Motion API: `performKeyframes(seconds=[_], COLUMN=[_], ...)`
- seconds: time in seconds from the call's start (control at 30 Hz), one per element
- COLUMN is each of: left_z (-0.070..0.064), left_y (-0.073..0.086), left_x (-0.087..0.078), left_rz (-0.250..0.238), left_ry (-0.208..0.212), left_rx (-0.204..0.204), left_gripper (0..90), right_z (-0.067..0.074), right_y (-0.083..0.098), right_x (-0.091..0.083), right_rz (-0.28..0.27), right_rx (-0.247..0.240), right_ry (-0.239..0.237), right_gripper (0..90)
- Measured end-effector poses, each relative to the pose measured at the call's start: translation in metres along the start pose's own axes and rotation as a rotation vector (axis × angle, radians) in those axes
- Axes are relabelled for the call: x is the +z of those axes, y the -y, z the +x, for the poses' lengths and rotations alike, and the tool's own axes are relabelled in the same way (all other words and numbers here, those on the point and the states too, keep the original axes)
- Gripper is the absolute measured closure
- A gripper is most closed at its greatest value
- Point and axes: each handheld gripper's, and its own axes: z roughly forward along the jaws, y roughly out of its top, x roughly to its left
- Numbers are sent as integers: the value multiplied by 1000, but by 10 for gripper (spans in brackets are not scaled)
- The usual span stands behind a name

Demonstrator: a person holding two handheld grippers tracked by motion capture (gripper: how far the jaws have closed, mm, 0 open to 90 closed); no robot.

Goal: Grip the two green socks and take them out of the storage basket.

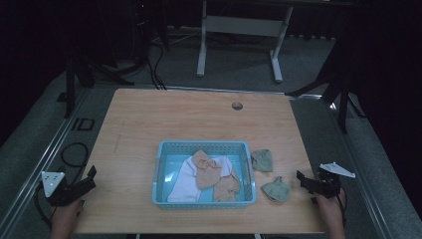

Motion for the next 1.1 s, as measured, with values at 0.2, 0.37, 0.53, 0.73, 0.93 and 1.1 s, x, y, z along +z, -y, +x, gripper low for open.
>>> performKeyframes(seconds=[0.2,0.37,0.53,0.73,0.93,1.1], left_z=[0,0,0,0,0,0], left_y=[0,0,0,0,0,0], left_x=[0,0,0,0,0,1], left_rz=[0,0,1,3,4,5], left_ry=[1,2,2,2,4,5], left_rx=[0,1,2,1,0,-1], left_gripper=[7,7,7,7,7,7], right_z=[0,-2,-1,2,2,1], right_y=[8,18,25,29,31,31], right_x=[-15,-27,-34,-34,-35,-35], right_rz=[-137,-210,-252,-245,-266,-268], right_rx=[20,92,121,122,127,138], right_ry=[47,109,171,212,228,223], right_gripper=[110,110,109,109,109,110])
